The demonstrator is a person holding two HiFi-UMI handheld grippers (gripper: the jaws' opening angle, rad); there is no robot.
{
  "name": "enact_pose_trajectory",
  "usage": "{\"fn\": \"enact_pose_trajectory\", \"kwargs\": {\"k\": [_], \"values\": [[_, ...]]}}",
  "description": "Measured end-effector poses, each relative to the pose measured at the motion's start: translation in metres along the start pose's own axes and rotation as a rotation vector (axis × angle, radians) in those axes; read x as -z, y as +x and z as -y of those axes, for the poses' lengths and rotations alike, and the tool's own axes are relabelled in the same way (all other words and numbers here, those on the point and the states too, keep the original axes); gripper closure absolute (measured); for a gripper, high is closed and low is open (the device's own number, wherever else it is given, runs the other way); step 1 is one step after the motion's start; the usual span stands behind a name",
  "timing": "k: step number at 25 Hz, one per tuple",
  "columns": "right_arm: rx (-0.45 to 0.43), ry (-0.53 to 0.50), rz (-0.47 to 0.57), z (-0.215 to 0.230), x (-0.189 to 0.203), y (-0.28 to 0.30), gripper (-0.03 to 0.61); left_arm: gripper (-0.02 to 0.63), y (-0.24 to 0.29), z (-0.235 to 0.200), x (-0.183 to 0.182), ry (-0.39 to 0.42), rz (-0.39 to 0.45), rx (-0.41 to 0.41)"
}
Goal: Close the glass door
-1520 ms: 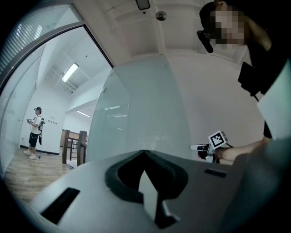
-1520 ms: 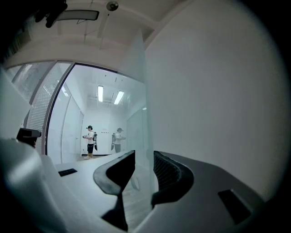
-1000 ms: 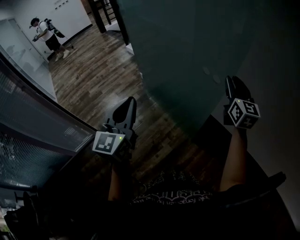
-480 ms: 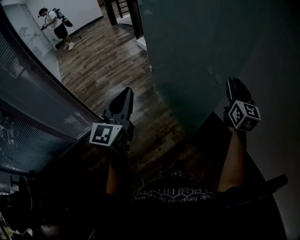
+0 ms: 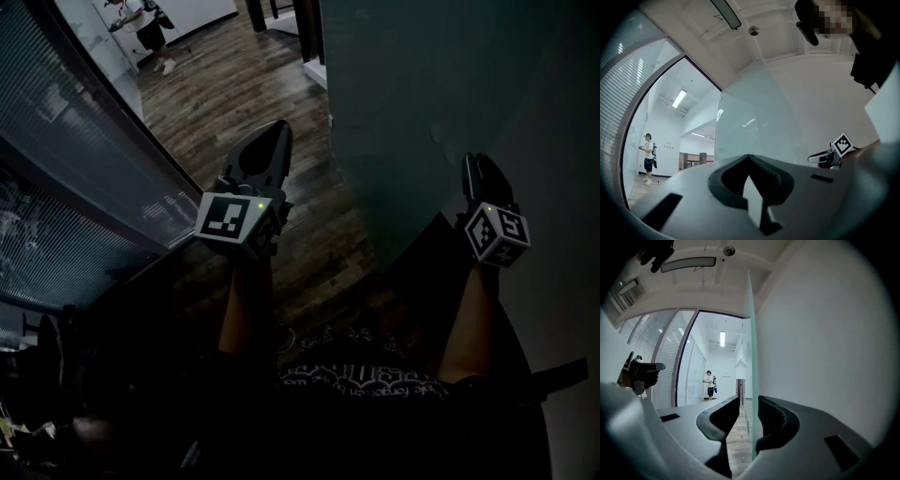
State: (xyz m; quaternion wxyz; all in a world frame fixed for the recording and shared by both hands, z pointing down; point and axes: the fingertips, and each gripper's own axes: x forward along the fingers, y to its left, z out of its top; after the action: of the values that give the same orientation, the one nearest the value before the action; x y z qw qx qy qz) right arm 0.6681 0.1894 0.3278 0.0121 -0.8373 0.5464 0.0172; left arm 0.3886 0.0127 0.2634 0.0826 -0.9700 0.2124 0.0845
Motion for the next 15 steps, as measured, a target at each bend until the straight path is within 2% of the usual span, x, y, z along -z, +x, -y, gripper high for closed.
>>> {"fn": "enact_pose_trajectory", "kwargs": {"k": [11, 15], "values": [[-0.099, -0.007, 0.002, -0.074, -0.003, -0.009, 0.468, 0.612, -0.056, -0.026, -0.012, 0.008, 0.006, -0.069], [-0.139, -0.002, 0.001, -0.088, 0.001, -0.004, 0.468, 0.612, -0.064, -0.029, -0.016, 0.023, 0.008, -0.098]]}}
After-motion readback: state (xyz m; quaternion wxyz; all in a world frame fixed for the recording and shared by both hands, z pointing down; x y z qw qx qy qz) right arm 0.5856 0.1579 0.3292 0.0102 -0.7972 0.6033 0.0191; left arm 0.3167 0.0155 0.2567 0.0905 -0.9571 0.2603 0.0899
